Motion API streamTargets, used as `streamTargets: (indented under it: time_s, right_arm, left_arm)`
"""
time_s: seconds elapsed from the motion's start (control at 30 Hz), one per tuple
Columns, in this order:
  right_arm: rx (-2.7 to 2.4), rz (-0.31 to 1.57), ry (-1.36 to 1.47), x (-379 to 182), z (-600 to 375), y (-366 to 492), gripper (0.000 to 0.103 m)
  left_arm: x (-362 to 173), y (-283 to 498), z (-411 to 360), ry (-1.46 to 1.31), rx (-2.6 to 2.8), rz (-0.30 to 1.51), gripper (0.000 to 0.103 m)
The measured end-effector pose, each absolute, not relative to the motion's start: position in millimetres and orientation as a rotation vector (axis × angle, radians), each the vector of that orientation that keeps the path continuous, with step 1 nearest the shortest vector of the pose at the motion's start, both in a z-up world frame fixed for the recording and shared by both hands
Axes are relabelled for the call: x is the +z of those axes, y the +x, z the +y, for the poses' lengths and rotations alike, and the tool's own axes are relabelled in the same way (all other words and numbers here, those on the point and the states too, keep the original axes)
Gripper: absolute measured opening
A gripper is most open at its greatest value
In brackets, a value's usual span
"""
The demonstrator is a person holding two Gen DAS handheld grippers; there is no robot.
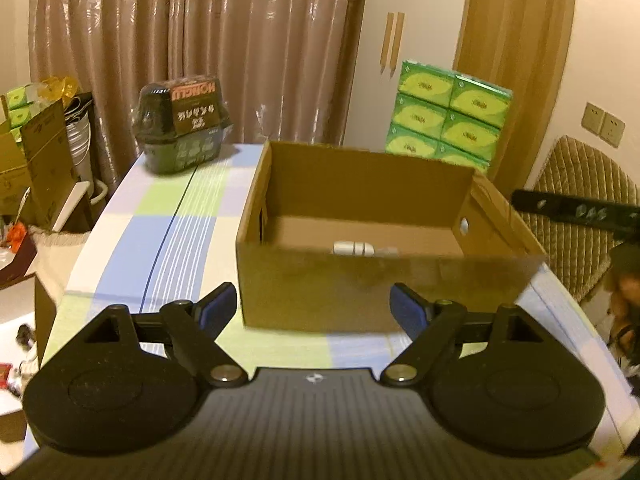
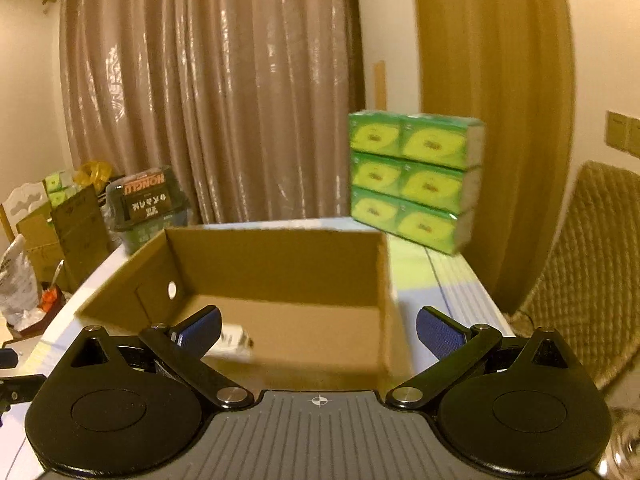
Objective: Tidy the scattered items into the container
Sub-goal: 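Open the left tool to drop the plug while the right tool releases the floss box, then move both tools back toward the remaining items on the table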
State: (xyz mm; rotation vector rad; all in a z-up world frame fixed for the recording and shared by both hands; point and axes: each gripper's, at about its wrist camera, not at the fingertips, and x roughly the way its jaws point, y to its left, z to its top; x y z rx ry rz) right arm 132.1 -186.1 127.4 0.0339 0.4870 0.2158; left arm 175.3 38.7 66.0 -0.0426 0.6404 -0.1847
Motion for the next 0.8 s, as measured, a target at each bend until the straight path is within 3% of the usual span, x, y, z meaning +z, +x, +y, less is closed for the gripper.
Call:
streamTargets:
  time_s: [0.43,0.8]
  right_arm:
    - [0.108,0.619,0.080,88,-247,16,0.101]
    - [0.145,0.651,0.014,73,-248,-10,0.101]
  left_arm:
    - [41,72,31,-0.065,-0.182,0.736,0.080]
    - [38,41,-13,-0.023,-0.251,0.739,0.080]
